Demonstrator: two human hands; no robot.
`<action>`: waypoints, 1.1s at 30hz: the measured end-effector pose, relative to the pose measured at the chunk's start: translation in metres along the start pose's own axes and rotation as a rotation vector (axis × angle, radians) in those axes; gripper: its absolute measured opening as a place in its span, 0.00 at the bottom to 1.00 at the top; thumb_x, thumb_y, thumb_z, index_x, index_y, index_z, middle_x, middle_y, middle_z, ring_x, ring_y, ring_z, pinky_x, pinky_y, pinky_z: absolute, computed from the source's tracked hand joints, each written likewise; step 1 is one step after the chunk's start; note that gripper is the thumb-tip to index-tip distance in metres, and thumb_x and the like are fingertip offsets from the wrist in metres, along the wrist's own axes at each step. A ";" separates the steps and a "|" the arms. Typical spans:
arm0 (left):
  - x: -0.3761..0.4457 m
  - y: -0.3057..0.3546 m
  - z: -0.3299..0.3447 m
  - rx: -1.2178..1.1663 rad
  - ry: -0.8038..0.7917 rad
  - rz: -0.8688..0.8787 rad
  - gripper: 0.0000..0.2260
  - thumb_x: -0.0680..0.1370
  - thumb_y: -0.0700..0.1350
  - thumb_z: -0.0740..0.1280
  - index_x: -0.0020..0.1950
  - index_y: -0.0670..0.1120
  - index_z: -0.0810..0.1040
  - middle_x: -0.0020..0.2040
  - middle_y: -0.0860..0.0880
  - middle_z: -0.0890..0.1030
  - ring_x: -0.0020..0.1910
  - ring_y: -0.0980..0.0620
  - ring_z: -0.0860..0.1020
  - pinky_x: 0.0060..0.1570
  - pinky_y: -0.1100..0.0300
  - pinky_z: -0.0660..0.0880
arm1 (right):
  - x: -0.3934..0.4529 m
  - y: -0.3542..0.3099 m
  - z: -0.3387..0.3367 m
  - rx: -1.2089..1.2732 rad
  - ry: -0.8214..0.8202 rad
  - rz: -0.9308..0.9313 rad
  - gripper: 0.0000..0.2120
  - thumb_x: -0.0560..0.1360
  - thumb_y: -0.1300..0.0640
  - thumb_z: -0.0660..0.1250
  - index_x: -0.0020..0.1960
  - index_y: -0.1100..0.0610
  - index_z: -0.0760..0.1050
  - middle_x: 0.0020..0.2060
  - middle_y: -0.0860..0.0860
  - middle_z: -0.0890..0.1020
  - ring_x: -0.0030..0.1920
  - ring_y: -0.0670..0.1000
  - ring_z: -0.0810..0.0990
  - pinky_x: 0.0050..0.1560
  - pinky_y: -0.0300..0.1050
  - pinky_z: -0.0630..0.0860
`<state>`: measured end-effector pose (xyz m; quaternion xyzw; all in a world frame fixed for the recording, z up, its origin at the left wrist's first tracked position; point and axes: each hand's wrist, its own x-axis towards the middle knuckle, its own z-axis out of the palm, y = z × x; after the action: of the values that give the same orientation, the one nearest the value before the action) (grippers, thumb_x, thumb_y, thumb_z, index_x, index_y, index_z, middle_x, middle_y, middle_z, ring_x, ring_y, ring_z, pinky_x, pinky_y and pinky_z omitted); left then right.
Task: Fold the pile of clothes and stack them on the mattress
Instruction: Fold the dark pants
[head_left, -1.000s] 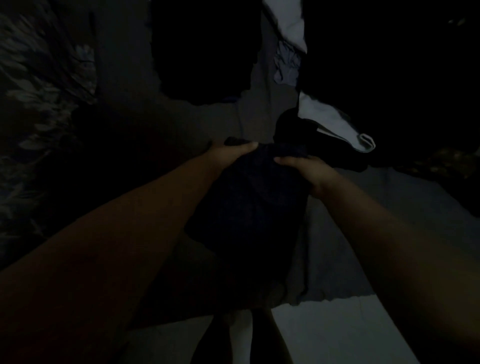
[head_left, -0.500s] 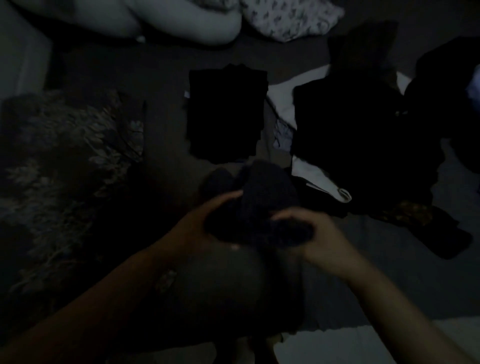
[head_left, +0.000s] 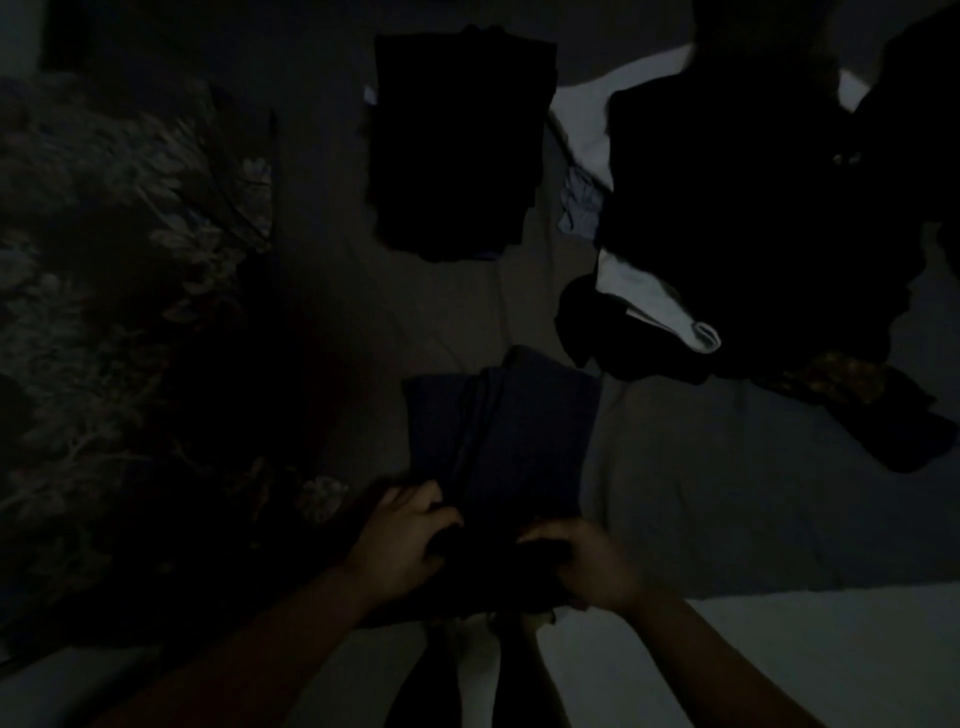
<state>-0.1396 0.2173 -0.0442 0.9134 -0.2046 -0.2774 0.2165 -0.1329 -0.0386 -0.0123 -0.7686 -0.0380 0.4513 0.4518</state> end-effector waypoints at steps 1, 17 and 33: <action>0.008 -0.002 -0.012 -0.065 -0.029 -0.005 0.15 0.62 0.55 0.62 0.49 0.58 0.73 0.45 0.56 0.68 0.44 0.55 0.76 0.44 0.63 0.63 | 0.002 -0.006 -0.013 0.009 -0.014 -0.003 0.16 0.69 0.64 0.64 0.53 0.50 0.79 0.52 0.48 0.81 0.51 0.32 0.78 0.59 0.36 0.72; 0.114 0.005 -0.033 -0.733 0.270 -1.045 0.28 0.71 0.59 0.70 0.66 0.46 0.72 0.66 0.41 0.72 0.66 0.41 0.68 0.64 0.56 0.67 | 0.105 0.019 -0.066 0.537 0.659 0.434 0.43 0.52 0.31 0.74 0.56 0.61 0.80 0.55 0.56 0.82 0.58 0.55 0.80 0.62 0.52 0.75; 0.133 -0.006 -0.064 -1.576 0.273 -0.994 0.03 0.77 0.38 0.63 0.46 0.42 0.77 0.43 0.48 0.79 0.40 0.53 0.77 0.34 0.62 0.75 | 0.130 -0.015 -0.098 0.698 0.585 0.512 0.40 0.66 0.31 0.67 0.66 0.60 0.70 0.60 0.56 0.77 0.61 0.58 0.77 0.63 0.56 0.73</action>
<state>0.0012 0.1744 -0.0550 0.5109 0.4824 -0.2869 0.6512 0.0200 -0.0343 -0.0689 -0.6510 0.4318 0.2994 0.5479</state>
